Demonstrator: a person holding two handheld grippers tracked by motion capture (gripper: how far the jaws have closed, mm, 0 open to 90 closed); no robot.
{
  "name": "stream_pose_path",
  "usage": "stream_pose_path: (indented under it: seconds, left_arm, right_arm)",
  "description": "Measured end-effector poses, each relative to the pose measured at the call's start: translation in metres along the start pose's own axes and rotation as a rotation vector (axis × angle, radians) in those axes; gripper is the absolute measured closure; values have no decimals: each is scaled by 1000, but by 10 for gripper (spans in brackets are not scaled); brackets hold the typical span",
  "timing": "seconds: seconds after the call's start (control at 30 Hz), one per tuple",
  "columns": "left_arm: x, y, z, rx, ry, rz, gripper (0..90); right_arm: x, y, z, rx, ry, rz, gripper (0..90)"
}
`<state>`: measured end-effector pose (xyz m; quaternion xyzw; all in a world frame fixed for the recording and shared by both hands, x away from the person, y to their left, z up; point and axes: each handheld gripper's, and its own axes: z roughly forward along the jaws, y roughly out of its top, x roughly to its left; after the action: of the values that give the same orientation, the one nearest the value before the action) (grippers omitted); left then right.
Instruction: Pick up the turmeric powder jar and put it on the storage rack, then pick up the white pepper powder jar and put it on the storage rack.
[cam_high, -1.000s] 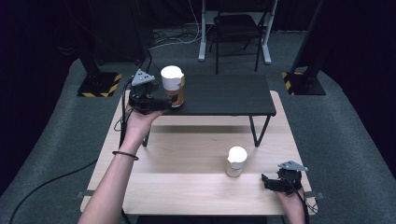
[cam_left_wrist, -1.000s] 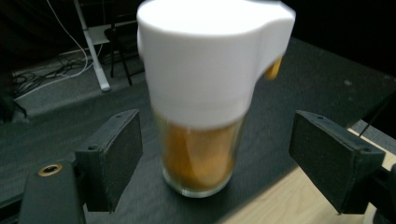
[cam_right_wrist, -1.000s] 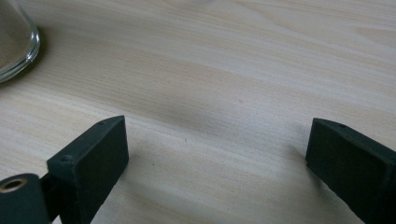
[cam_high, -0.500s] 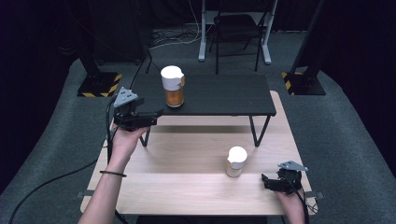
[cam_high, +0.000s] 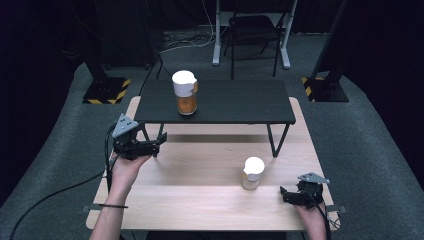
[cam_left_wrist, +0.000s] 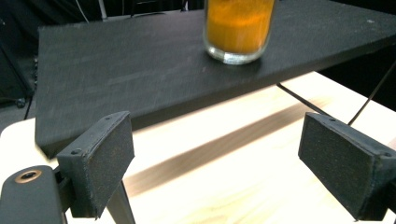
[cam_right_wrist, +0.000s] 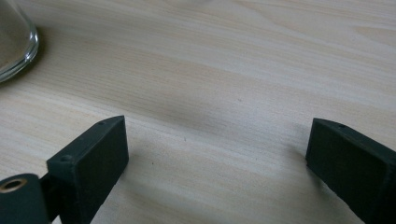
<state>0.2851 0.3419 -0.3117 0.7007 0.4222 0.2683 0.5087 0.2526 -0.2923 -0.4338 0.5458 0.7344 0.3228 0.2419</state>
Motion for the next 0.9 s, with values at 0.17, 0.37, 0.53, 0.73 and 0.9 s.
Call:
stream_pose_path:
  seconds: [0.17, 0.37, 0.53, 0.73, 0.9]
  left_arm:
    - [10, -24, -5, 0, 7, -43, 98]
    - [14, -40, -7, 17, 12, -65, 98]
    - [12, -48, -11, 26, 27, -54, 98]
    - [12, -59, -13, 42, 36, -59, 98]
    - [13, -69, -13, 56, 43, -66, 98]
  right_arm:
    - [0, 0, 0, 0, 0, 0, 49]
    - [0, 0, 0, 0, -1, 1, 48]
    - [0, 0, 0, 0, -1, 1, 48]
    - [0, 0, 0, 0, -2, 1, 48]
    - [0, 0, 0, 0, -2, 2, 48]
